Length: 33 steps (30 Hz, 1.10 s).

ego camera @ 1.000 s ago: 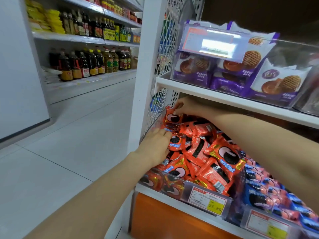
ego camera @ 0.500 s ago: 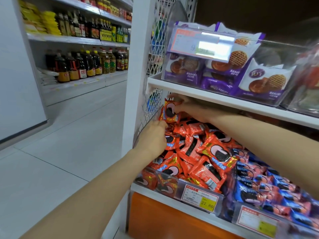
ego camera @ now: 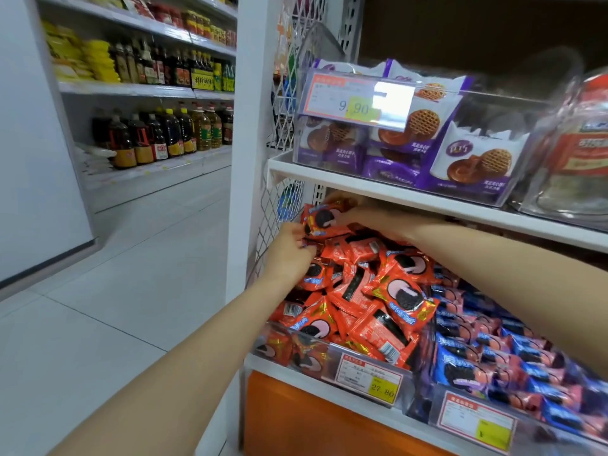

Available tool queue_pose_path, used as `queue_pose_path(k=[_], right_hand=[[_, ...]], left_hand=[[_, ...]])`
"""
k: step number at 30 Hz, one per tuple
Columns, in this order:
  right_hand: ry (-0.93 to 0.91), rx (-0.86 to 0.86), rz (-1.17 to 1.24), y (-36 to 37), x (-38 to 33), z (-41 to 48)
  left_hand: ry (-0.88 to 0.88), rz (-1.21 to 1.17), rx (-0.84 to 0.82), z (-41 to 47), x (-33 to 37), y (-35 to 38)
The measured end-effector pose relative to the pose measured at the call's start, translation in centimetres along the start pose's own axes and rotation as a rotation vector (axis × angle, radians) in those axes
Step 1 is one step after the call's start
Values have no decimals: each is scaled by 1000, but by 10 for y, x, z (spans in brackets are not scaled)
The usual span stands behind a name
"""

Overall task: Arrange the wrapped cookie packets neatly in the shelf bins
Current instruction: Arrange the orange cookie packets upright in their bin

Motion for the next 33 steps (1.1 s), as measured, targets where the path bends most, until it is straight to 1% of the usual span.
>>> queue_pose_path(k=[1,2,3,4,6,10,13,16,19,22,27,30,33], right_hand=[[26,43,14,-6,6,8],[61,96,8,-12,13,15],[96,145,-25,-17,20,23],[125,173,-71,-19,25,29],[149,185,-140,-18,29,42],[119,102,-248,0,22,55],[73,95,-373,8,19,60],[9,103,-449,14,13,62],[-33,80,-570,17,9,65],[-27,51,-701,19,9,68],[-12,2,-740,27,14,72],[-13,3,-738,29,17,71],[-25,-61,-791,37,20,68]], left_hand=[[47,211,-2,0,0,-1],[106,444,-38,0,-1,4],[165,645,-105,-2,-3,12],[213,788,-178,-3,-7,20],[285,942,-260,-7,-12,29],[465,1145,-233,-11,-5,32],[522,1203,-214,-13,-4,32],[548,1214,-187,-13,-3,31],[561,1189,-169,-13,-3,29],[558,1135,-146,-13,0,25],[562,1108,-126,-18,5,21],[547,1078,-76,-18,11,11],[547,1017,-60,-22,18,2]])
Point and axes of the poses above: each hand's wrist, its own z-axis towards the middle knuckle, its own y-axis out of the palm, x = y × z, the point moved 10 cm from there along z, towards the middle knuckle, and after that the axes turned 1 degree about -x, right-handed, at the moved point
